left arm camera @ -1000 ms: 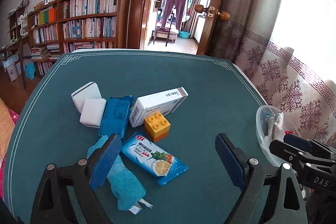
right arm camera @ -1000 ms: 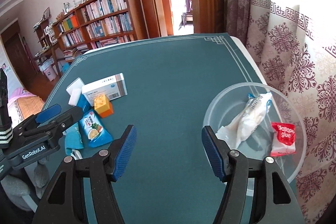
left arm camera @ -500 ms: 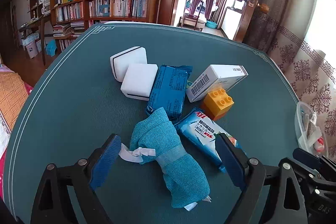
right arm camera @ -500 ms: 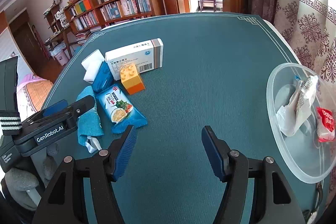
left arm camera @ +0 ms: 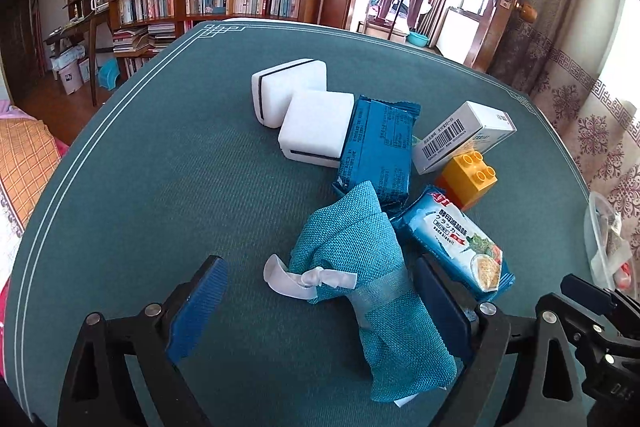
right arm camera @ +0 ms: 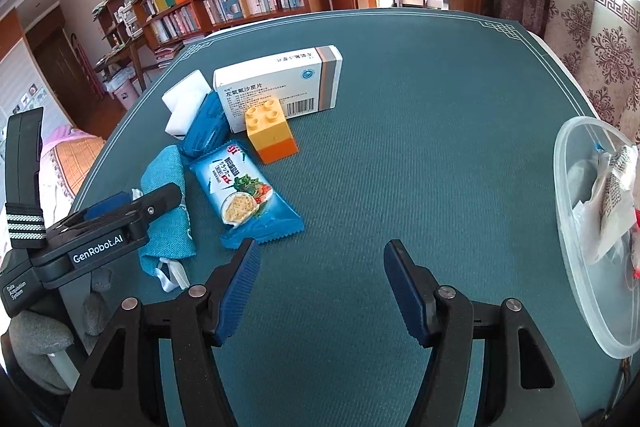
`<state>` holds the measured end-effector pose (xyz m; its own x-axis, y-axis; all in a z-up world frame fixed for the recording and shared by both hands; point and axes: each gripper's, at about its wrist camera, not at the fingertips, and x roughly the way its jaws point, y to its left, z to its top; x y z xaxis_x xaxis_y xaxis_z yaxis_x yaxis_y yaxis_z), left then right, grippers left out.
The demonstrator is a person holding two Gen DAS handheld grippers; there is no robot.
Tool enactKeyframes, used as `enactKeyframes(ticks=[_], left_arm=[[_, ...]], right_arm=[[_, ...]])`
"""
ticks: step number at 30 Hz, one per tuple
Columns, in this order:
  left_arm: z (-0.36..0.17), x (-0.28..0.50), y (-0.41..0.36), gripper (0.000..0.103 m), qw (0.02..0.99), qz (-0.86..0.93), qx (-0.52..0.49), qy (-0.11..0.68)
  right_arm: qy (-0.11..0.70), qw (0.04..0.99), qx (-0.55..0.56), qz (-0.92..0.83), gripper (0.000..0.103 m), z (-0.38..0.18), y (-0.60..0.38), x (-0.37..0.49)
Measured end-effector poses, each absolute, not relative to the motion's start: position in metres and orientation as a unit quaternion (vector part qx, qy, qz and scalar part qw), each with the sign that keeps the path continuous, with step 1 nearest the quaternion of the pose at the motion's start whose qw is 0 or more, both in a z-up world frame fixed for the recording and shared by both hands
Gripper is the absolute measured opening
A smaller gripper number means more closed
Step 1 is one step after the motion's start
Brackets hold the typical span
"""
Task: Organize objects
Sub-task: 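Move both grippers back to the remaining items on the table, then grasp the blue cracker packet with the right gripper while the left grasps the teal cloth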
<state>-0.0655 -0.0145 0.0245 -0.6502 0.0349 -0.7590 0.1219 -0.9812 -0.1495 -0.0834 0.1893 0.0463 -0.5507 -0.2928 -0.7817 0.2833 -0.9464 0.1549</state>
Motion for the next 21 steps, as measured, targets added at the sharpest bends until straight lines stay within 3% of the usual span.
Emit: enactKeyframes(ticks=[4, 6, 8, 18, 21], left_arm=[[0.027, -0.060, -0.019, 0.091, 0.010, -0.907, 0.414, 0.085], [0.027, -0.059, -0.022, 0.077, -0.005, -0.904, 0.417, 0.091], [0.026, -0.060, -0.022, 0.074, -0.015, -0.903, 0.418, 0.100], [0.027, -0.056, -0.027, 0.073, -0.026, -0.905, 0.411, 0.103], [0.027, -0.057, -0.028, 0.073, -0.027, -0.905, 0.412, 0.105]], right_arm=[[0.012, 0.181, 0.442, -0.878, 0.066, 0.044, 0.172, -0.088], [0.023, 0.189, 0.440, -0.878, 0.066, 0.043, 0.164, -0.089], [0.036, 0.197, 0.438, -0.876, 0.066, 0.041, 0.155, -0.092], [0.099, 0.224, 0.436, -0.866, 0.066, 0.025, 0.118, -0.118], [0.105, 0.230, 0.437, -0.863, 0.060, 0.021, 0.112, -0.123]])
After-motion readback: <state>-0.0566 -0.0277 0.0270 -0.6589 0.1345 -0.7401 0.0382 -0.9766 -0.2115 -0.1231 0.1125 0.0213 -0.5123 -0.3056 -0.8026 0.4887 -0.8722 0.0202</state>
